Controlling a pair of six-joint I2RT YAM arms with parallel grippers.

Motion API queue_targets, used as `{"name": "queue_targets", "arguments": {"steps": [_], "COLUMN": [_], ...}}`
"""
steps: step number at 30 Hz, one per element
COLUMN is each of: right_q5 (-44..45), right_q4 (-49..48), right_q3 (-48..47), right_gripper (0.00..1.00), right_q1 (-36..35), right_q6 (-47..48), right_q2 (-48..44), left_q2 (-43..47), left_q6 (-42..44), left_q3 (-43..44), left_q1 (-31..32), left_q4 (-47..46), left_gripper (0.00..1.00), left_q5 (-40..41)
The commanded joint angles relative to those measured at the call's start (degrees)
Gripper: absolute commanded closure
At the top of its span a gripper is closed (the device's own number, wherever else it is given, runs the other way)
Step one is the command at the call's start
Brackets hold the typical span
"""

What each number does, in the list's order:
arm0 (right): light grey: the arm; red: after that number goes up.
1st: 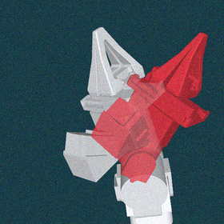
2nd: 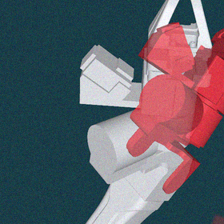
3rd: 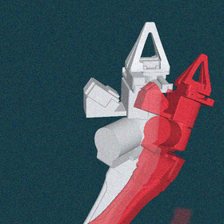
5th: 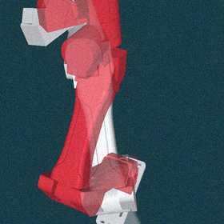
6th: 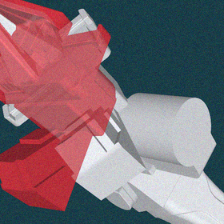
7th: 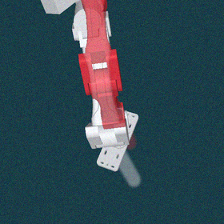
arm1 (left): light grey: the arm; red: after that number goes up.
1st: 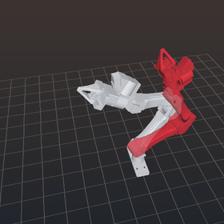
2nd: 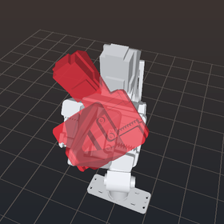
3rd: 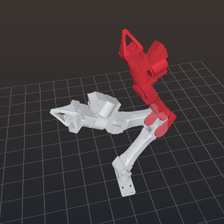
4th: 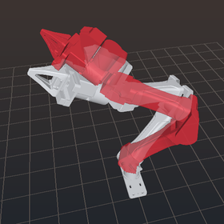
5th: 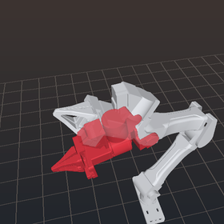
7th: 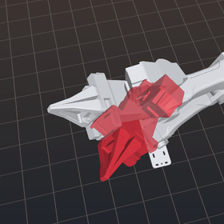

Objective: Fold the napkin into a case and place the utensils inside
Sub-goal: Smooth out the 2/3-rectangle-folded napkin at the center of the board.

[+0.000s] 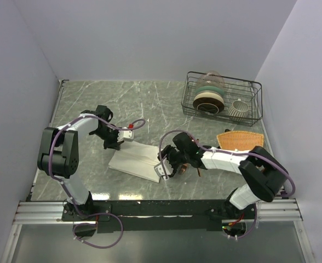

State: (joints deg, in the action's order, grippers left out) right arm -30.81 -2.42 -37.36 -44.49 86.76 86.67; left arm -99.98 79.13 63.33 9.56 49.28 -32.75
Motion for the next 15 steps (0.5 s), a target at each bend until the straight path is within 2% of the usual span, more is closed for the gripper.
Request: {"name": "queue_targets", "arguments": {"steps": [1, 7, 8, 10, 11, 14, 15], "right_q5": [0.6, -0.7, -0.6, 0.8, 1.8, 3.3, 3.5], "right_q4": [6.7, 15.4, 16.1, 17.0, 17.7, 20.1, 20.5], "right_q3": [-4.5, -11.5, -12.5, -15.3, -16.3, -19.7, -20.3], "right_gripper": [0.31, 0.25, 0.27, 0.32, 0.38, 0.52, 0.53], "right_q1": [0.5, 3.3, 4.1, 4.8, 5.1, 6.3, 6.8], "right_q6": [-12.3, -37.8, -45.2, -53.8, -60.9, -72.6, -75.0], "right_q2": [-6.9, -11.2, -10.8, -8.9, -7.8, -2.2, 0.3], "left_q2": [-0.3, 1.5, 1.6, 2.2, 2.3, 3.1, 3.7], "left_q6": [-3.5, -6.2, -7.1, -8.1, -9.2, -10.7, -11.2], "left_q3": [-1.2, -4.2, -4.5, -5.3, -5.5, -6.6, -6.8], "left_q1": [-0.2, -0.2, -0.2, -0.2, -0.2, -0.2, -0.2], "left_q4": [-2.4, -3.9, -4.2, -4.5, -4.5, -4.8, -5.0], "left_gripper": [0.99, 0.99, 0.99, 0.99, 0.99, 0.99, 0.99], "left_q5": [-1.9, -1.7, -1.7, -1.9, -2.0, -2.6, -2.6]}}
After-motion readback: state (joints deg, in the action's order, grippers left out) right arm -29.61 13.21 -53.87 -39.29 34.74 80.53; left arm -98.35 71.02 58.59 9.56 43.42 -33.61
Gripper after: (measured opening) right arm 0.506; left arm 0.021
